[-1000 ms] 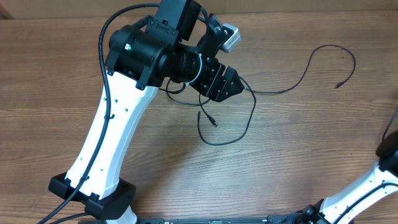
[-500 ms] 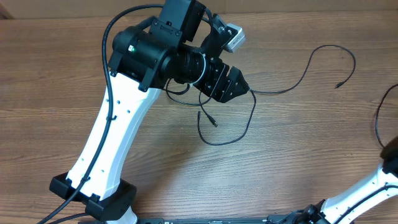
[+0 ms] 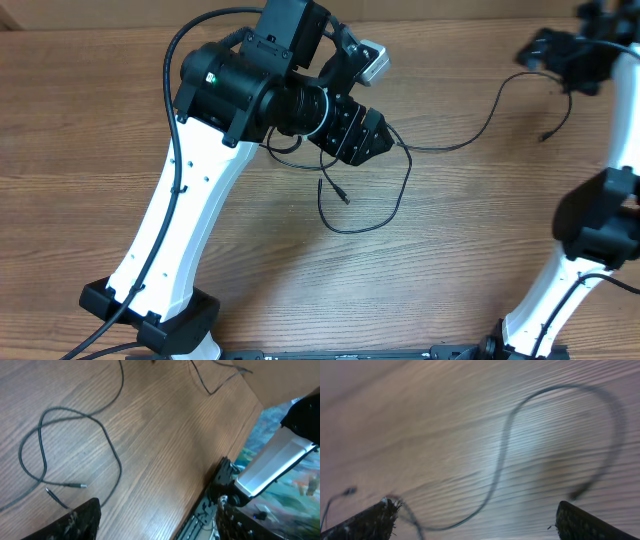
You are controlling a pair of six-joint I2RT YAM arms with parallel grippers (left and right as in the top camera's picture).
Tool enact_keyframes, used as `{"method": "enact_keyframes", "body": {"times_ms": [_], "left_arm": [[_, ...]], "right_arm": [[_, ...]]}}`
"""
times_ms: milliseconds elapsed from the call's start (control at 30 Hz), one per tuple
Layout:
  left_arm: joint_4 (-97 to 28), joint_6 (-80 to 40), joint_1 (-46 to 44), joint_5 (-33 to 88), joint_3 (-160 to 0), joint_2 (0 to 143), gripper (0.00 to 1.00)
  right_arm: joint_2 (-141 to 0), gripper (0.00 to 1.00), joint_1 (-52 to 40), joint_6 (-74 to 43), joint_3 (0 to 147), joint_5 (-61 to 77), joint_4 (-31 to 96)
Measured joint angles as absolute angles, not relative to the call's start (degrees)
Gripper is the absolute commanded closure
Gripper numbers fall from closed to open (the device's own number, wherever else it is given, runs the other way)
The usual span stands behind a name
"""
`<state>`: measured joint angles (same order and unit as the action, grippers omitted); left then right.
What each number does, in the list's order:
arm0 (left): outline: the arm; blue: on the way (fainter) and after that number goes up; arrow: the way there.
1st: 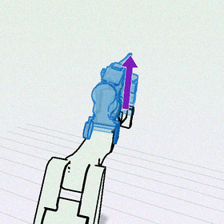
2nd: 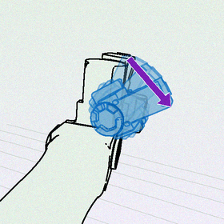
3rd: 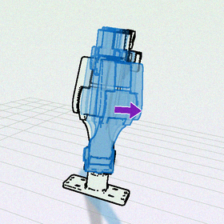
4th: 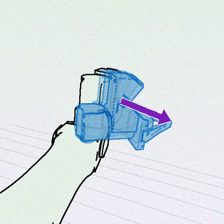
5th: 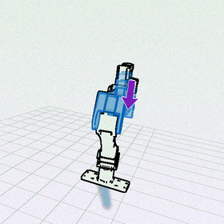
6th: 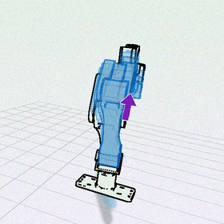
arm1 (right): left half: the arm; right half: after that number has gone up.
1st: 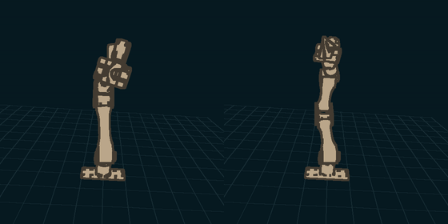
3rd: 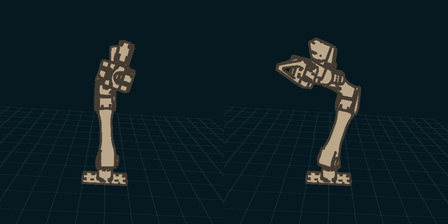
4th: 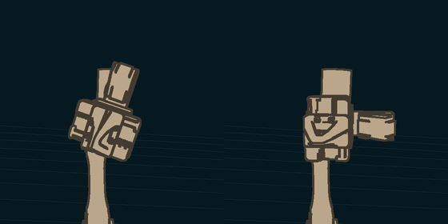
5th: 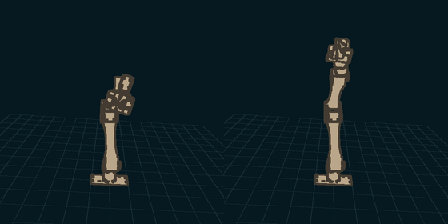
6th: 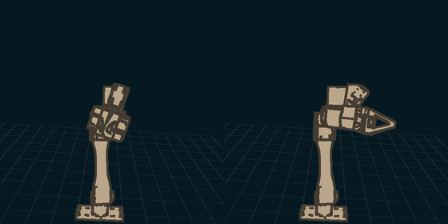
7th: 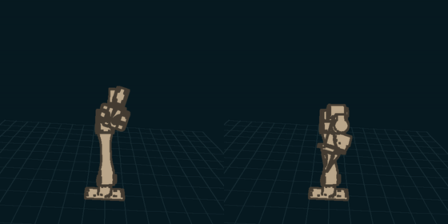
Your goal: Untangle cables
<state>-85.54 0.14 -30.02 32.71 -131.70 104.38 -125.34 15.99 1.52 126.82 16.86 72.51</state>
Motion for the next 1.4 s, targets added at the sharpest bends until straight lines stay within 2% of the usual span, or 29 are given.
{"method": "enact_keyframes", "body": {"times_ms": [267, 500, 667, 867, 967, 1100, 1400], "left_arm": [[-86.1, 1.1, -30.0, 30.7, -131.7, 104.4, 0.27], [-86.9, 1.5, -30.0, 29.8, -131.7, 104.4, 0.27], [-88.0, 1.5, -30.0, 29.7, -131.7, 104.4, 0.27], [-88.8, 2.3, -30.0, 29.7, -131.7, 104.4, 0.27], [-88.8, 3.3, -30.0, 29.5, -131.7, 104.4, 0.27], [-88.9, 3.4, -30.0, 29.3, -131.7, 104.4, 0.28], [-92.7, 3.4, -30.0, 26.9, -131.7, 104.4, 0.28]], "right_arm": [[-125.5, 0.0, 5.3, 1.5, 113.6, 14.9, 71.6], [-125.8, 0.0, 0.2, -0.5, 103.7, 14.0, 68.2], [-125.9, 0.0, -1.7, -1.9, 102.0, 12.7, 67.3], [-125.9, 0.0, -2.7, 6.5, 102.0, 12.2, 69.2], [-125.9, 0.04, -2.7, 8.3, 102.0, 12.3, 71.4], [-125.9, 0.04, -4.8, 4.6, 101.9, 11.7, 71.5], [-125.8, 0.05, -20.1, -6.2, 98.5, 6.0, 67.5]]}}
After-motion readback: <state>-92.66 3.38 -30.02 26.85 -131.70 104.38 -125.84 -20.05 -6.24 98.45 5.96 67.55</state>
